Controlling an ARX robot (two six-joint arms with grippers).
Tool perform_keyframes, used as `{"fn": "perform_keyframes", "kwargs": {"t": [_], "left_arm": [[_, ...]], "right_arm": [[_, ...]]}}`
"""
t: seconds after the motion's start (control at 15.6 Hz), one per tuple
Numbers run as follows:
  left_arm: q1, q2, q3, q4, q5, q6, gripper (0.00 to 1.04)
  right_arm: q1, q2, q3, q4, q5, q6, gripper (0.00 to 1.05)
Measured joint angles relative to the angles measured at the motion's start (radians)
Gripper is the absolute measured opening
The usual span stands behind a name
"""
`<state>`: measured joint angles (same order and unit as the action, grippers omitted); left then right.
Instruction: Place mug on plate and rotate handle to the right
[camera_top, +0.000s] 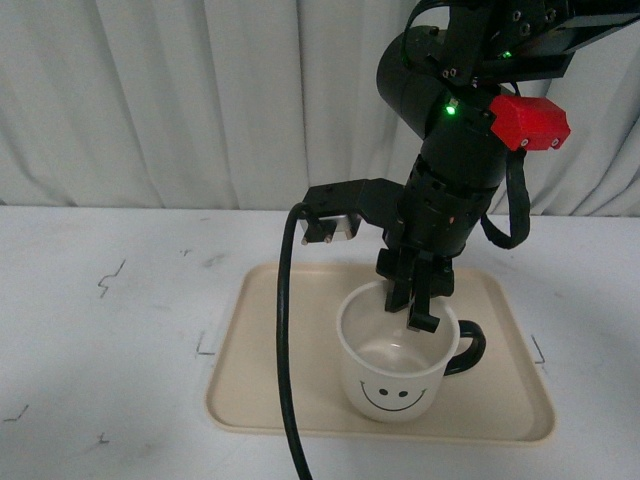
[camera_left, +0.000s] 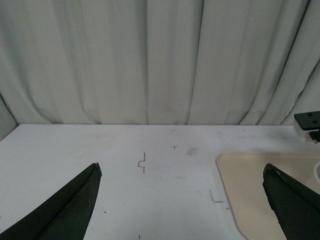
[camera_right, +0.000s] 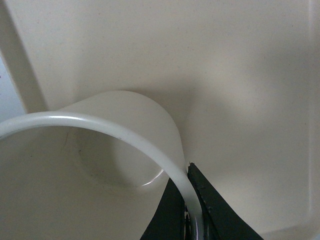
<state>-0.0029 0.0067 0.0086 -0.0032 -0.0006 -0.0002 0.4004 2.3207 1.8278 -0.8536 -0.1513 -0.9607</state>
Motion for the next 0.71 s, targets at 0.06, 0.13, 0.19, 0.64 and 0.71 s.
{"fn": "perform_keyframes", "kwargs": {"t": [0.06, 0.13, 0.19, 0.64, 0.71], "left_arm": [[0.0, 0.0, 0.0, 0.0, 0.0, 0.0, 0.98], [0.0, 0.0, 0.0, 0.0, 0.0, 0.0, 0.98], [0.0, 0.0, 0.0, 0.0, 0.001, 0.0, 0.98], [0.0, 0.0, 0.0, 0.0, 0.0, 0.0, 0.98], [0.0, 0.0, 0.0, 0.0, 0.0, 0.0, 0.98]], "right_arm": [[0.006, 0.002, 0.01, -0.008, 0.002, 0.0, 0.03], [0.008, 0.009, 0.021, -0.006, 0.007, 0.001, 0.03], [0.014, 0.015, 0.034, -0.016, 0.008, 0.001, 0.08], [0.012, -0.034, 0.179, -0.05, -0.182, 0.071, 0.85], [0.013, -0.069, 0.189, -0.048, -0.192, 0.089, 0.96]]}}
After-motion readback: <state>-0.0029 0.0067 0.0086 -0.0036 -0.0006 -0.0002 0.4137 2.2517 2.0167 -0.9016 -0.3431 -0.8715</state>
